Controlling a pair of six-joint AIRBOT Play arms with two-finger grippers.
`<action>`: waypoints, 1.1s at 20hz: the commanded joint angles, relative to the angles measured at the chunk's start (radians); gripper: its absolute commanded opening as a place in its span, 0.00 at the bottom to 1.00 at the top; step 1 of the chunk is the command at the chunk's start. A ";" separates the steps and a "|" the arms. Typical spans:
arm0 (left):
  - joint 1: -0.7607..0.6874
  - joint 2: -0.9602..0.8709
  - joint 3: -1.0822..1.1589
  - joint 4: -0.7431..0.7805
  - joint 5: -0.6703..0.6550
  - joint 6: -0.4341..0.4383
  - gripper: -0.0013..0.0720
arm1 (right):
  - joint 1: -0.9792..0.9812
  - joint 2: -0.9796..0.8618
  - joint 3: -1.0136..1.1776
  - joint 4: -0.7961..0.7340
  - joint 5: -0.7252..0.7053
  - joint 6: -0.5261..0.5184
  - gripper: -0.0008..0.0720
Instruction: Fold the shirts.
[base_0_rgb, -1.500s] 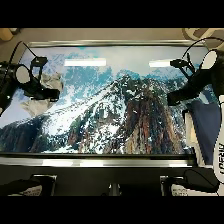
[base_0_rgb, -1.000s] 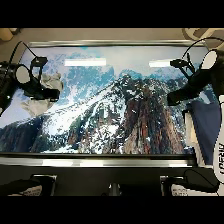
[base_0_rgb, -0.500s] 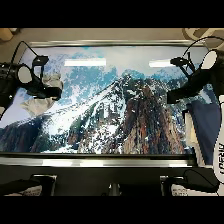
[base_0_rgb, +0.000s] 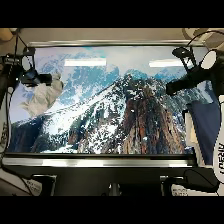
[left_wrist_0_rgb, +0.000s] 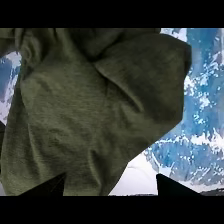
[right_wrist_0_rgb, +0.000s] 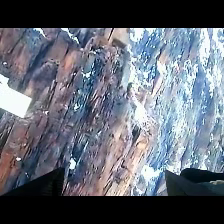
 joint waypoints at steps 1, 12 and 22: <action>0.105 -0.199 0.130 -0.084 -0.090 -0.090 1.00 | 0.000 0.000 0.001 0.008 -0.026 -0.023 0.93; 0.082 -0.188 0.177 -0.197 -0.035 0.084 0.05 | 0.000 0.032 0.002 0.127 -0.063 -0.060 0.88; -0.399 0.637 0.184 -0.480 0.352 0.298 0.05 | 0.000 0.584 0.002 0.006 -0.347 -0.090 0.83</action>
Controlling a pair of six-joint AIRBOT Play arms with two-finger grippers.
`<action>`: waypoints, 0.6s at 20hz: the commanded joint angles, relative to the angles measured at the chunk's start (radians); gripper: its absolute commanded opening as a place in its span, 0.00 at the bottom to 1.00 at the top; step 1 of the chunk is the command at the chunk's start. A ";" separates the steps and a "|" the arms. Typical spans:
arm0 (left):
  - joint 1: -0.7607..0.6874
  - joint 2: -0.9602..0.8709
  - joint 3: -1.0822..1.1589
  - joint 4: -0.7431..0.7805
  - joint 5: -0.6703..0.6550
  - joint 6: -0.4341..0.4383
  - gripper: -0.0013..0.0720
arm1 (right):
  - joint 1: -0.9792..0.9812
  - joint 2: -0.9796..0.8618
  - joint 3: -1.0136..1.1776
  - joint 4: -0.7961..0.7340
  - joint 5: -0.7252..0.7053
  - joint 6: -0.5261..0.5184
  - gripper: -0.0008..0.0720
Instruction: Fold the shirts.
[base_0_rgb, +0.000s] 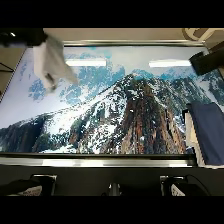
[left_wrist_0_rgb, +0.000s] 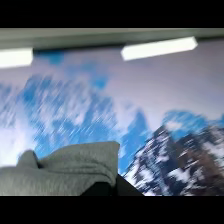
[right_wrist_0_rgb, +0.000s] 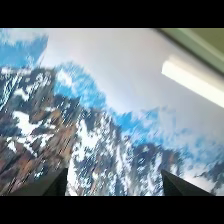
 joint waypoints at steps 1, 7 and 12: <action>-0.202 0.227 -0.001 0.002 0.182 0.006 0.05 | 0.000 0.190 0.000 -0.025 -0.067 -0.003 0.83; -0.296 0.234 -0.264 0.028 -0.012 -0.088 0.05 | 0.000 0.239 0.000 -0.031 0.201 -0.003 0.84; -0.366 0.175 -0.838 0.024 0.105 -0.122 0.05 | 0.000 0.047 -0.108 -0.016 0.497 0.011 0.85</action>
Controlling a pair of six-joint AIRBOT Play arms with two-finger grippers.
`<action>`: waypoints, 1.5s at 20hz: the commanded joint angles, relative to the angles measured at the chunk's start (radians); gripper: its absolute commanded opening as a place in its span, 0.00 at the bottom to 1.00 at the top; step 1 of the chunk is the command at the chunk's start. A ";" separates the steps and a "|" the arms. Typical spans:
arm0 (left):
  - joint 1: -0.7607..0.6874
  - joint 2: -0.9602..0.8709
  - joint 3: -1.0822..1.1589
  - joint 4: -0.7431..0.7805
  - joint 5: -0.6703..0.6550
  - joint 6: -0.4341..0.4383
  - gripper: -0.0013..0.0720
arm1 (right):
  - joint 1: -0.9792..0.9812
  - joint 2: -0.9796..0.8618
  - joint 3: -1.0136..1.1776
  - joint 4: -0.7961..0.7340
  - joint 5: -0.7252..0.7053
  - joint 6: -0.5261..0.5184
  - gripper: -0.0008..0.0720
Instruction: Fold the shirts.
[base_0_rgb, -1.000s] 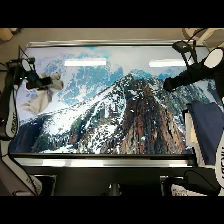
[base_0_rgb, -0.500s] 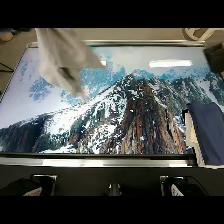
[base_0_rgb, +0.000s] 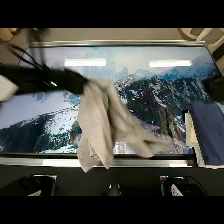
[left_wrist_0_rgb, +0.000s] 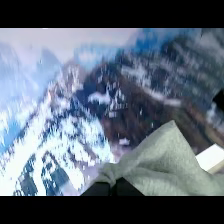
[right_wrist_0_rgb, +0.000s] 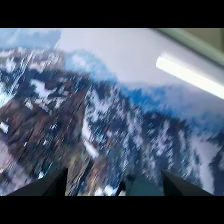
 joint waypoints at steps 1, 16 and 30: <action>-0.042 -0.041 -0.382 -0.022 0.074 -0.043 0.05 | 0.000 -0.115 -0.127 0.018 0.146 -0.003 0.85; 0.343 -0.004 -0.500 -0.034 -0.373 0.131 0.83 | 0.000 -0.262 -0.800 0.169 0.035 -0.146 0.98; 0.269 -0.035 -0.859 -0.251 -0.023 0.093 0.77 | 0.000 -0.262 -0.916 0.185 -0.166 -0.179 0.99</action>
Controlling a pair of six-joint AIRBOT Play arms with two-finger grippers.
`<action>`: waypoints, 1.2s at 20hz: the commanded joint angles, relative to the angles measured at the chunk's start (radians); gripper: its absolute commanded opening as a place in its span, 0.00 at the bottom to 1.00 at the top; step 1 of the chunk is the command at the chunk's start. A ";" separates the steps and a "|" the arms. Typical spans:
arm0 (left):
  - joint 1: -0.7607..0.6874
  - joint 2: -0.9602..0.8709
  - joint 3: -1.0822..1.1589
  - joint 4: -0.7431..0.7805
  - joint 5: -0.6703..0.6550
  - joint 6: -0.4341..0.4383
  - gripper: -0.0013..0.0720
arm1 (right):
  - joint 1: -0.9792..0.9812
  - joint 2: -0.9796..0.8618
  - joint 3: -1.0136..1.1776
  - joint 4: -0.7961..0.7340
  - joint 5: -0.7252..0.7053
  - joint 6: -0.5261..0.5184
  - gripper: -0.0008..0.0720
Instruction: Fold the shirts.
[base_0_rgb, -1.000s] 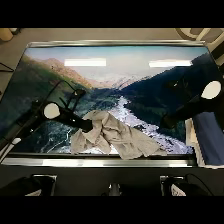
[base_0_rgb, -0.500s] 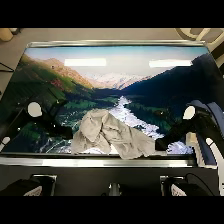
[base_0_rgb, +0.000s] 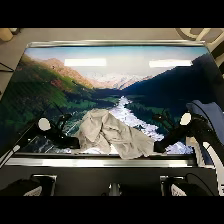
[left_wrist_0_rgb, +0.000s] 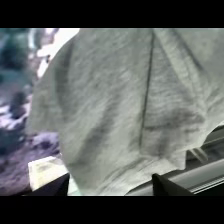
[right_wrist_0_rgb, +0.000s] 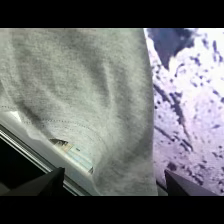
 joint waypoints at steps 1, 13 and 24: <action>-0.035 -0.005 -0.014 -0.045 0.083 -0.036 0.54 | 0.000 0.000 -0.005 0.016 -0.064 -0.002 0.99; -0.048 0.261 0.488 0.040 0.046 0.061 0.05 | 0.000 0.101 0.258 0.200 0.023 -0.009 0.03; 0.096 0.386 1.422 0.404 0.237 -0.244 0.05 | 0.000 0.573 1.144 -0.184 -0.511 0.282 0.04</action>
